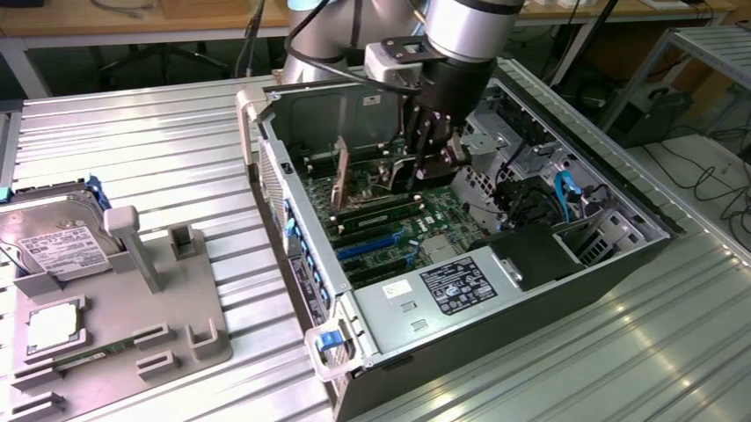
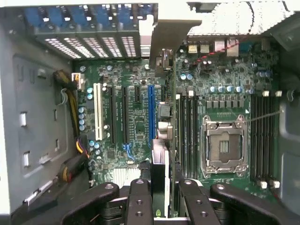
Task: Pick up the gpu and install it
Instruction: 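Insert the gpu into the slot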
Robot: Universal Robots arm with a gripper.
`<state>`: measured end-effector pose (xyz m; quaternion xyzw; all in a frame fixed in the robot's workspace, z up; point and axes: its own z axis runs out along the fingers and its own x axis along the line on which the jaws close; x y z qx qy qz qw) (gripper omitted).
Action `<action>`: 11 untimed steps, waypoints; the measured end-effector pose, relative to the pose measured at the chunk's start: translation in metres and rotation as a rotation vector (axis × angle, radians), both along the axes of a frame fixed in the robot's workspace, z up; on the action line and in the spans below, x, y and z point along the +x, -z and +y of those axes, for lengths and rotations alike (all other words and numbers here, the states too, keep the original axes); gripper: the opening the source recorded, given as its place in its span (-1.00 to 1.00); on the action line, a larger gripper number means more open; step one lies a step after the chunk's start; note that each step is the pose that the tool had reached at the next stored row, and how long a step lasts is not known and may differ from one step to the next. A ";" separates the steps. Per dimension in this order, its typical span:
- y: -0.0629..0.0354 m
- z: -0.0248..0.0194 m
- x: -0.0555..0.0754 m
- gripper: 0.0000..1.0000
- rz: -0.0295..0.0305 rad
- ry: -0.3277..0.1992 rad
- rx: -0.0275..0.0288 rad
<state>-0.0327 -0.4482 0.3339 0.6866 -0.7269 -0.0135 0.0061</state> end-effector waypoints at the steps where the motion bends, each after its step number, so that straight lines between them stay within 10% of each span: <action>1: 0.0035 0.0000 -0.001 -0.45 0.0000 0.009 0.0001; 11: 0.0171 0.0000 -0.005 -0.45 -0.0028 -0.059 0.0012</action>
